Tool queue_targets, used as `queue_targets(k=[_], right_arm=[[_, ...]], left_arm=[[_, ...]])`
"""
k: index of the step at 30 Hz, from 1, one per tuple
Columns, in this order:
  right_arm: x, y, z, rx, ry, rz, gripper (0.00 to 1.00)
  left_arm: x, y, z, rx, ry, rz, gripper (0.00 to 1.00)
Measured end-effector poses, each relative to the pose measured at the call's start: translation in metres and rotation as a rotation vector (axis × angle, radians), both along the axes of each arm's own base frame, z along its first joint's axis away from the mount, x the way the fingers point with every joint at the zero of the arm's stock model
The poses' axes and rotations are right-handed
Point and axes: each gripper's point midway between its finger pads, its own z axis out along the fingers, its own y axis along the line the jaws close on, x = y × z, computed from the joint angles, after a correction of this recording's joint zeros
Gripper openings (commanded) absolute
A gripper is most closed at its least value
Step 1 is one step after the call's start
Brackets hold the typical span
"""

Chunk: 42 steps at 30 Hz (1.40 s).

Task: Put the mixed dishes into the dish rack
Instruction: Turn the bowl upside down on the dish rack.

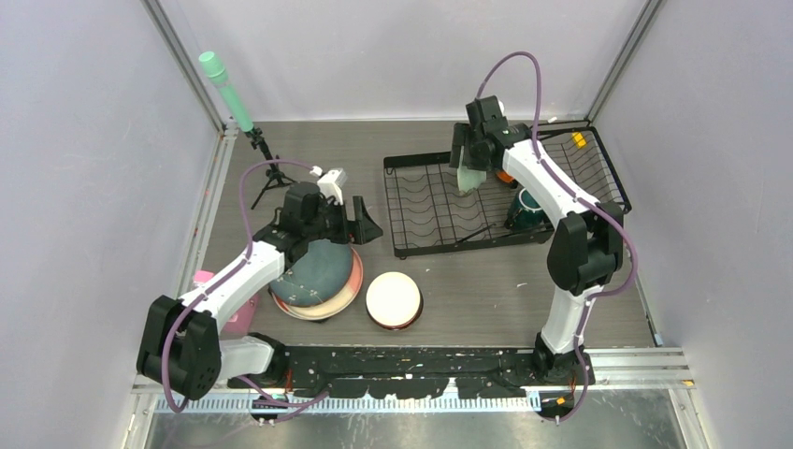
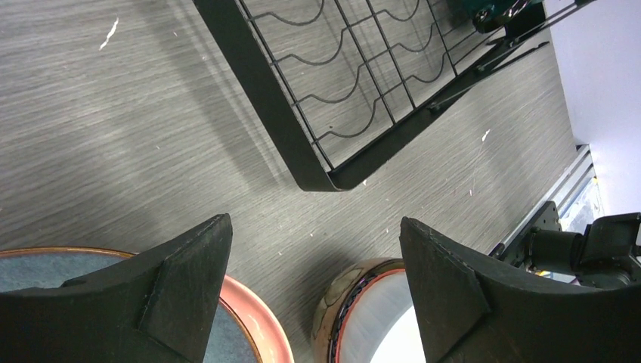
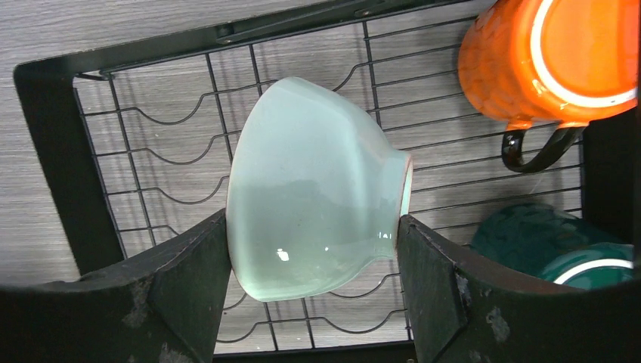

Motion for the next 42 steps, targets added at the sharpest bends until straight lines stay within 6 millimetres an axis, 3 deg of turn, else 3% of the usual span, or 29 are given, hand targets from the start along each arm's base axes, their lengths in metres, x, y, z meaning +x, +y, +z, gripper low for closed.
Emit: queue_targets(k=[12, 25, 36, 42], right_arm=[[0.018, -0.010, 0.017, -0.121, -0.009, 0.004, 0.43], [0.024, -0.026, -0.014, -0.314, 0.089, 0.018, 0.43], [0.034, -0.022, -0.020, -0.452, 0.085, 0.048, 0.44], [0.038, -0.023, -0.034, -0.545, 0.103, 0.058, 0.47]], left_arm=[[-0.008, 0.001, -0.008, 0.027, 0.029, -0.018, 0.85], [-0.011, 0.003, -0.011, 0.045, 0.036, -0.026, 0.87], [-0.010, 0.003, -0.012, 0.050, 0.038, -0.022, 0.87], [-0.010, 0.003, -0.012, 0.050, 0.038, -0.021, 0.87]])
